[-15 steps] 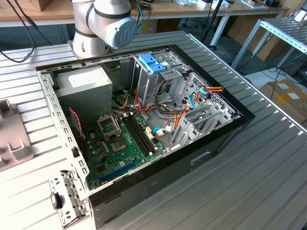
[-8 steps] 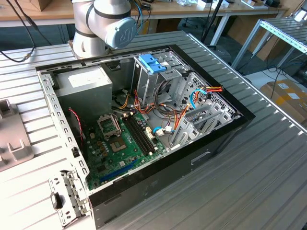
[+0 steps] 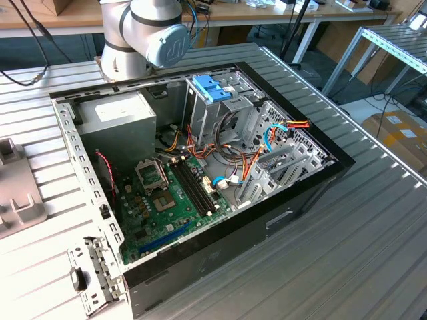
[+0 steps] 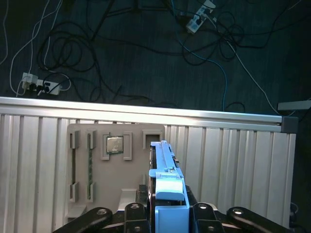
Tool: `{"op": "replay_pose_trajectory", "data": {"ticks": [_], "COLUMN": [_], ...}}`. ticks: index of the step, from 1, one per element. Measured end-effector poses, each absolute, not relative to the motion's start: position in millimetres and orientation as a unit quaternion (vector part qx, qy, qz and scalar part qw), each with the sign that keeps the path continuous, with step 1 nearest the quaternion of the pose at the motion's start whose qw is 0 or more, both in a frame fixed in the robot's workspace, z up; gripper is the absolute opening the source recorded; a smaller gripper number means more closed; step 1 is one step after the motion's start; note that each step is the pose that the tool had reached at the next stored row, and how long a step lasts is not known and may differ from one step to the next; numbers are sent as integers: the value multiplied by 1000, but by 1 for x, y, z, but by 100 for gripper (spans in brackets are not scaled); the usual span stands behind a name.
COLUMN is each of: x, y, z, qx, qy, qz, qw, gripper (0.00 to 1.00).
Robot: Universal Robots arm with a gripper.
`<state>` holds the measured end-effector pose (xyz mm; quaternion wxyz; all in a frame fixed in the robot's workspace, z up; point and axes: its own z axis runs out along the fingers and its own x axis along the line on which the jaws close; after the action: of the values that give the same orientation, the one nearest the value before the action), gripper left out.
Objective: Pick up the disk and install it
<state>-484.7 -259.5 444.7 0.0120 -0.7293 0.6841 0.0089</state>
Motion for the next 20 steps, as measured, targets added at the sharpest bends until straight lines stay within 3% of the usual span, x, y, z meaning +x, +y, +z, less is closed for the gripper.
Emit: {"op": "replay_pose_trajectory", "data": {"ticks": [20], "x": [-485], "y": [-259], "z": [458], "qx": [-729], "qy": [684], "qz": [9], "qw": [12], "gripper": [37]}}
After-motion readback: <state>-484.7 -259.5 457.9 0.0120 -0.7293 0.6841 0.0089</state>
